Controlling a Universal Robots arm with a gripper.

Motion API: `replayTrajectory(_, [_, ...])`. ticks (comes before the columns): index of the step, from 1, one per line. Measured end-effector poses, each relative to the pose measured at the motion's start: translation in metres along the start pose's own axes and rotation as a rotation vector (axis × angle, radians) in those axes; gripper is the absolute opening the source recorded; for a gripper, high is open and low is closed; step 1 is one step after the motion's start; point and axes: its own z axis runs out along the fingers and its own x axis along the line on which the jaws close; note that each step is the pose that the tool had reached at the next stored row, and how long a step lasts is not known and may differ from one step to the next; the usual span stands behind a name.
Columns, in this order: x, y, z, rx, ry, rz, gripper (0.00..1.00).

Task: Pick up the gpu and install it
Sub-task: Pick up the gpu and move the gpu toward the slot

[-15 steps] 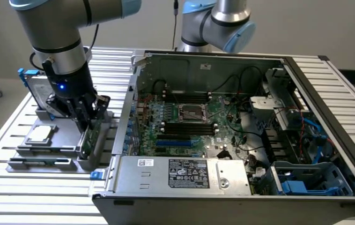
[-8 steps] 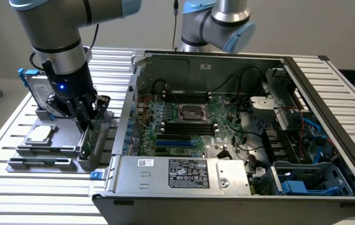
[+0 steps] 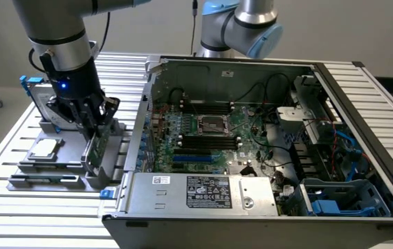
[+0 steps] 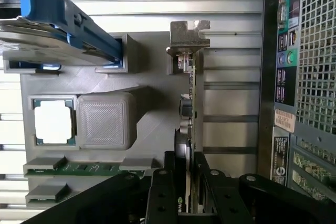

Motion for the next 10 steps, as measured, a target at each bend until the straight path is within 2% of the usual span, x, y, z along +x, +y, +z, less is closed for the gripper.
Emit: replayTrajectory(10, [0.0, -0.0005, -0.0457, 0.0, 0.0, 0.0, 0.26])
